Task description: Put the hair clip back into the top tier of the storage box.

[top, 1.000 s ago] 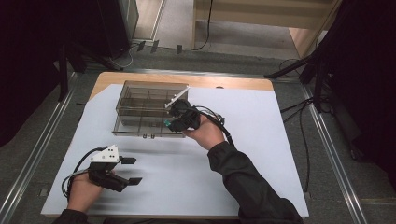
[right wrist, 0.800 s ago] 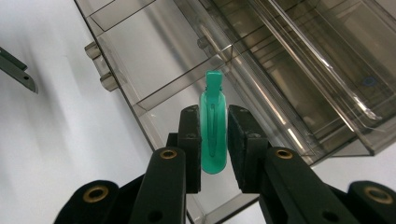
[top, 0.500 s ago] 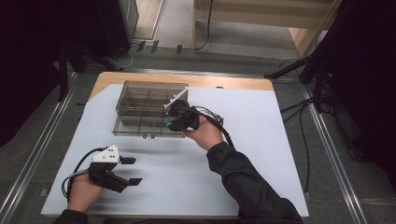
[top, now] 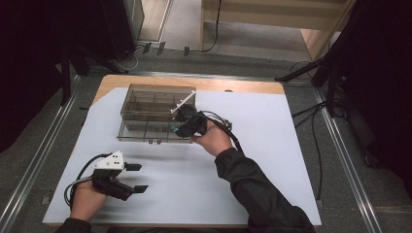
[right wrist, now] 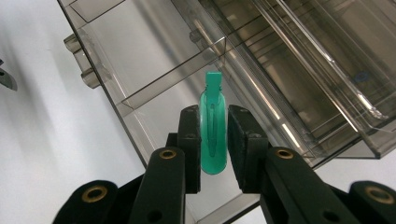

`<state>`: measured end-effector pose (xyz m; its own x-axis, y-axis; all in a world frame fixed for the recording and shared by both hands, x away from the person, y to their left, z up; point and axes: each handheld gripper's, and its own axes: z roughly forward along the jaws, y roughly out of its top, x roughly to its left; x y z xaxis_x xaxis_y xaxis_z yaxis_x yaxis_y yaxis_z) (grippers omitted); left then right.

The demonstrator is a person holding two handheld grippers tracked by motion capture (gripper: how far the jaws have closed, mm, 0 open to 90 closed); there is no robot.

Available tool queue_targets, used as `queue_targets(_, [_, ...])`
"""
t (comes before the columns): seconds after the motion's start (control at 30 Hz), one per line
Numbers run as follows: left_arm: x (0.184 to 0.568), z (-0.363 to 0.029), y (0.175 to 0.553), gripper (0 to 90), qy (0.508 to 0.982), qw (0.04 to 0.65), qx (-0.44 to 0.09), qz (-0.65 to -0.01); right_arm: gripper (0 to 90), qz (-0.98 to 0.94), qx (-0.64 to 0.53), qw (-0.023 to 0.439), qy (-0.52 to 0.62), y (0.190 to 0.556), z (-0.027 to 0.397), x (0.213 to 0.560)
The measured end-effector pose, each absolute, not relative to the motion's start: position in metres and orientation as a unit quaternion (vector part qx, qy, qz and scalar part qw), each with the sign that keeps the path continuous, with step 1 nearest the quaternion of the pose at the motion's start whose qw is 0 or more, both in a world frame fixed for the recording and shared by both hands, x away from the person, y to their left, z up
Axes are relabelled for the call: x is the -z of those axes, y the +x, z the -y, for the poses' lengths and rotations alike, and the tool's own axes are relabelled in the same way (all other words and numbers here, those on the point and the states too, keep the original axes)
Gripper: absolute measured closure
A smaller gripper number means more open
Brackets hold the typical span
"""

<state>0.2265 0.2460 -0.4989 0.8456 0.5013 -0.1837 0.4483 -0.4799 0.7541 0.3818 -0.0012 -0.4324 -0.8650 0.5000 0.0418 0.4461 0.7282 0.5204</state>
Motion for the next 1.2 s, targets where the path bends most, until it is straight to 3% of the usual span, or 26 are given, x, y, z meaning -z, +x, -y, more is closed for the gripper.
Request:
queue_targets(0.47, [0.499,-0.246,0.226,22.1,0.858,0.43,-0.035,-0.277,75.8,-0.928,-0.269,0.05,0.252,0.382,0.002,0.431])
queue_targets(1.2, [0.497,-0.244,0.228,21.7,0.86,0.433,-0.028,-0.27,56.9,-0.902,-0.344,0.054,0.255,0.378,0.03,0.398])
